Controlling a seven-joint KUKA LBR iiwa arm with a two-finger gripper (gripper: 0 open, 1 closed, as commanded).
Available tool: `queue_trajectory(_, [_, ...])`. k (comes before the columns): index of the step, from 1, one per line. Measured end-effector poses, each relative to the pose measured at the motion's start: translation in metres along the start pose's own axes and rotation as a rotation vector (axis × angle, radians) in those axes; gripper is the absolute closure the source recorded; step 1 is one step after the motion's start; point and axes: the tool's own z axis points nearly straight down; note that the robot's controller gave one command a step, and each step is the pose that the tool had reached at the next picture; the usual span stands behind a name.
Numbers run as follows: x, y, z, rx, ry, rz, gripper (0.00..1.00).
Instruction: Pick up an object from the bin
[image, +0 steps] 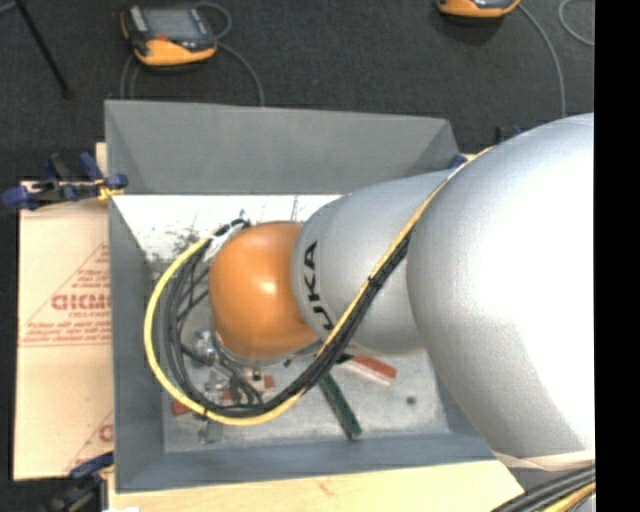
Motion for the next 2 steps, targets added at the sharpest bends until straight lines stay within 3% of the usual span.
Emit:
queue_trajectory(1, [-0.005,-0.024,0.04,0.004,0.011,-0.041,0.0])
queue_trajectory(2, [-0.039,-0.041,0.015,0.004,0.006,-0.068,0.0])
